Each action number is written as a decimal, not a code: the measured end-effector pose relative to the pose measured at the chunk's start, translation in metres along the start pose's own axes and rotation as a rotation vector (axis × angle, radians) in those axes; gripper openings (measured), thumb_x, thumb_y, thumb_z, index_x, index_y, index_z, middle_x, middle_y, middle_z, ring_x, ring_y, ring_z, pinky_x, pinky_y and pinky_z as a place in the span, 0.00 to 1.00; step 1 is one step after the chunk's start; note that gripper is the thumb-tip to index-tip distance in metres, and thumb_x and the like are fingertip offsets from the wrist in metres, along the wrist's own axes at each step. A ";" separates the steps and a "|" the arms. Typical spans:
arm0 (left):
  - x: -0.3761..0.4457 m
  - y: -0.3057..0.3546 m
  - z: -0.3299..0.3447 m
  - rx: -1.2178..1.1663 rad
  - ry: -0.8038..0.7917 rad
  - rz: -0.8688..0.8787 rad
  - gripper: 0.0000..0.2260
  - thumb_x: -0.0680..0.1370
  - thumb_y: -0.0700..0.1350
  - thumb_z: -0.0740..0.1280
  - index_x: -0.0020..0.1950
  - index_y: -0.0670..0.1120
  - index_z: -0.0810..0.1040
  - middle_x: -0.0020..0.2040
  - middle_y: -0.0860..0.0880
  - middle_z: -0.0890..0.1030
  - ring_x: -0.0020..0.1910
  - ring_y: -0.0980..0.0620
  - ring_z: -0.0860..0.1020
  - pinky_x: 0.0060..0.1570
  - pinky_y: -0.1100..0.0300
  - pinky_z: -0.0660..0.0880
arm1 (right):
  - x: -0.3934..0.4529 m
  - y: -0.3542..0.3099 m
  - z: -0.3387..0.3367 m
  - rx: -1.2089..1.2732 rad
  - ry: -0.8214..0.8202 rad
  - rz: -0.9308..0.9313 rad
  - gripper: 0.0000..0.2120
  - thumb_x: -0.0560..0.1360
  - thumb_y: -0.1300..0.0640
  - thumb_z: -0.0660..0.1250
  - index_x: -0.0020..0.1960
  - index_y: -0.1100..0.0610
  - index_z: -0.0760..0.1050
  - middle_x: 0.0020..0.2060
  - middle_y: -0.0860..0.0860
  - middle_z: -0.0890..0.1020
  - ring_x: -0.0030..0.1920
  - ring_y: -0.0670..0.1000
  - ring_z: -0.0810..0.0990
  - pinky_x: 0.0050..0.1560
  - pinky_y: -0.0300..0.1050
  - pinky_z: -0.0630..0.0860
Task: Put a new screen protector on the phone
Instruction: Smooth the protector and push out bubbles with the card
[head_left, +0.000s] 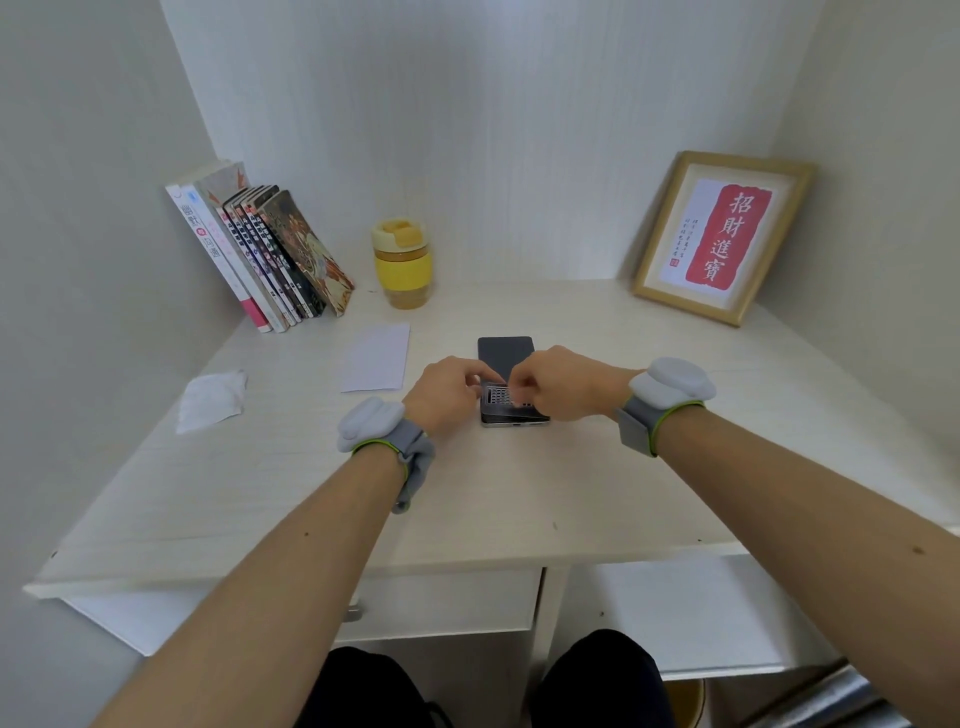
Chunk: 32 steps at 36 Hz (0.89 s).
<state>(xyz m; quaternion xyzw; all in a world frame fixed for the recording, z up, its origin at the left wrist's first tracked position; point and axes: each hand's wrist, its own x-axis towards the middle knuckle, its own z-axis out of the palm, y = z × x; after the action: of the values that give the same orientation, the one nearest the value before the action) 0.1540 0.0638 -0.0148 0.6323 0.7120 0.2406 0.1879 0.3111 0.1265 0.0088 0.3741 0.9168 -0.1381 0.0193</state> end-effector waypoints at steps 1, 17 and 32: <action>0.000 0.000 0.000 0.002 0.000 -0.003 0.14 0.80 0.38 0.61 0.59 0.50 0.81 0.55 0.45 0.80 0.50 0.50 0.75 0.49 0.64 0.68 | 0.000 0.000 0.000 0.004 0.002 0.006 0.08 0.79 0.59 0.59 0.46 0.50 0.76 0.49 0.54 0.81 0.49 0.56 0.78 0.48 0.46 0.75; -0.001 0.003 -0.001 -0.003 -0.027 -0.046 0.22 0.77 0.31 0.53 0.61 0.48 0.79 0.62 0.42 0.77 0.61 0.46 0.74 0.53 0.60 0.69 | -0.001 -0.011 -0.003 0.015 -0.028 -0.011 0.10 0.80 0.57 0.60 0.53 0.54 0.80 0.47 0.52 0.81 0.48 0.54 0.78 0.51 0.46 0.76; -0.005 0.006 -0.005 -0.069 -0.014 -0.057 0.21 0.78 0.32 0.53 0.63 0.48 0.78 0.62 0.41 0.77 0.58 0.42 0.74 0.48 0.62 0.67 | 0.000 -0.011 -0.005 0.068 -0.029 0.003 0.09 0.80 0.61 0.57 0.52 0.55 0.76 0.45 0.51 0.76 0.47 0.53 0.75 0.46 0.44 0.71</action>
<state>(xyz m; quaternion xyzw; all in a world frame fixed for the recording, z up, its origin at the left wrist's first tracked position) 0.1565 0.0589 -0.0079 0.6066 0.7196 0.2552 0.2216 0.3034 0.1205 0.0167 0.3737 0.9107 -0.1746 0.0200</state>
